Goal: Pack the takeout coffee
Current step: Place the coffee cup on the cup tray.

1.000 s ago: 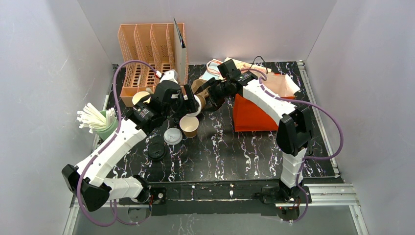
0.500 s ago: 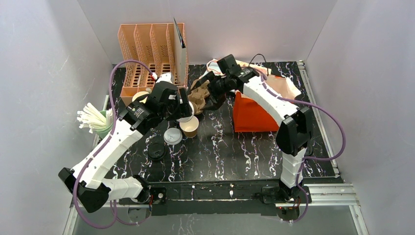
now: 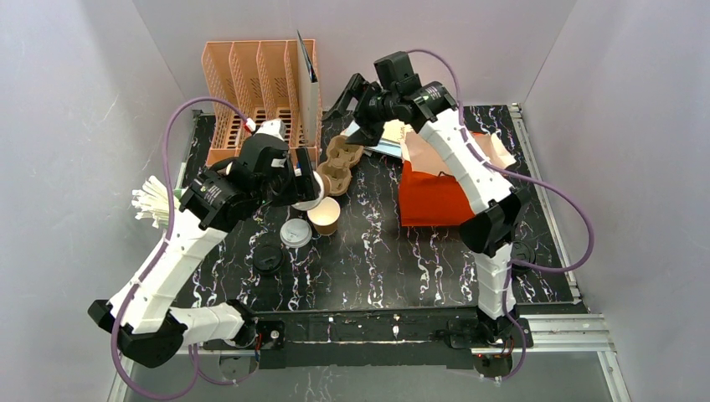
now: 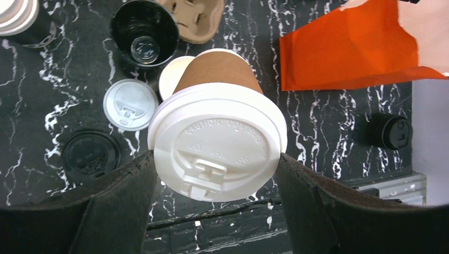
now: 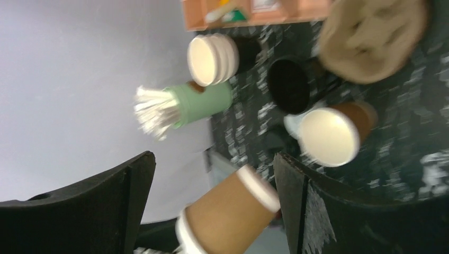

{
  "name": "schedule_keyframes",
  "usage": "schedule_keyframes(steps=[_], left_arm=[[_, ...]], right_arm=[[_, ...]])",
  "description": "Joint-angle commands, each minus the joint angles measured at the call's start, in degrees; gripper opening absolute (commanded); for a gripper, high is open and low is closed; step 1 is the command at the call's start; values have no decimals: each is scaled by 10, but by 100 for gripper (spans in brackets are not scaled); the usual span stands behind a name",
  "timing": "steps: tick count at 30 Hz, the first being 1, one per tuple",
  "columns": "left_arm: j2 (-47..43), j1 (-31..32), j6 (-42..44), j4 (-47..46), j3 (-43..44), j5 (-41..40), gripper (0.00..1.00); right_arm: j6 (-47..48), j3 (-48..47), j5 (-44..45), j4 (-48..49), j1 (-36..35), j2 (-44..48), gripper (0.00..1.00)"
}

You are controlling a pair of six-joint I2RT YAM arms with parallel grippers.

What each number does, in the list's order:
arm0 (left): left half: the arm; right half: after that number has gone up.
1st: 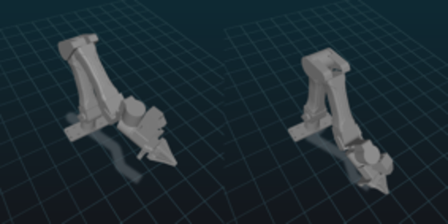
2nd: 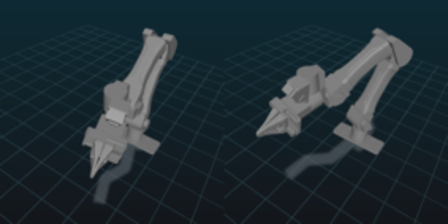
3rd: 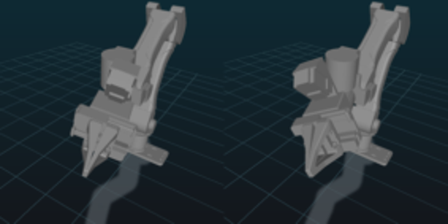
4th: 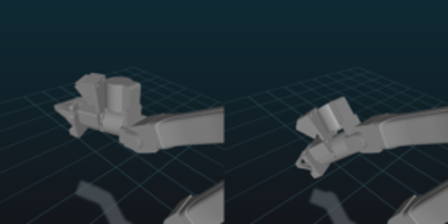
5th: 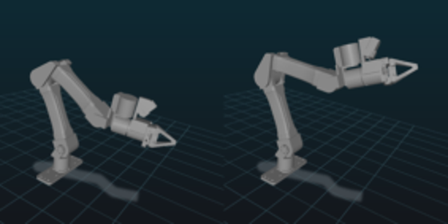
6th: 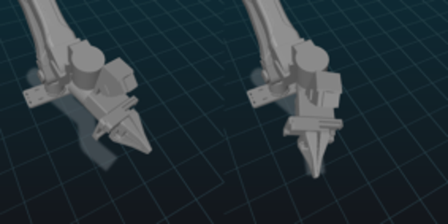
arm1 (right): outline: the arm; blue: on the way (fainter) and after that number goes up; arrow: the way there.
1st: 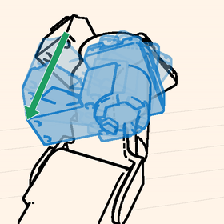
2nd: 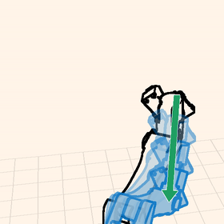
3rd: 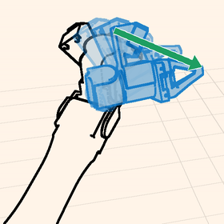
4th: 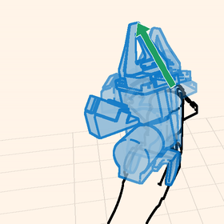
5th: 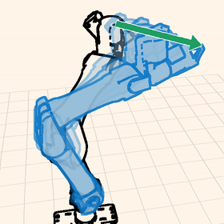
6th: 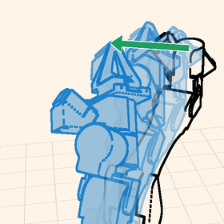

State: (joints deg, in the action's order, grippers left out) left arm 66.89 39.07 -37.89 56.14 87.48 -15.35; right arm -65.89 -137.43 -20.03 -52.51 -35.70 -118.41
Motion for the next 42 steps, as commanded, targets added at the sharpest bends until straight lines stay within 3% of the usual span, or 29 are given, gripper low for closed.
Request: schedule_keyframes(steps=[1, 4, 10, 14, 20, 27, 29, 36, 42], left_arm=[[28, -1, 30, -25, 32, 52, 61], [51, -1, 33, -58, 62, 73, 61], [143, -1, 41, -87, 230, 131, 60], [150, -1, 7, -184, 207, 195, 60], [174, -1, -19, -287, 187, 277, 60], [217, -1, -30, -327, 214, 327, 59], [221, -1, -30, -333, 217, 332, 60], [234, -1, -22, -335, 232, 338, 59], [246, -1, -18, -332, 247, 337, 58]], right_arm=[[232, 21, 216, -35, 4, 77, 88], [342, 107, 331, 22, 6, 157, 85], [503, 177, 530, 64, 10, 281, 77], [524, 259, 583, 33, 29, 343, 76], [470, 266, 432, -93, 207, 327, 85], [441, 304, 313, -123, 320, 322, 85], [440, 325, 282, -119, 331, 328, 85], [434, 347, 328, -128, 333, 306, 85], [435, 362, 280, -115, 333, 295, 68]])
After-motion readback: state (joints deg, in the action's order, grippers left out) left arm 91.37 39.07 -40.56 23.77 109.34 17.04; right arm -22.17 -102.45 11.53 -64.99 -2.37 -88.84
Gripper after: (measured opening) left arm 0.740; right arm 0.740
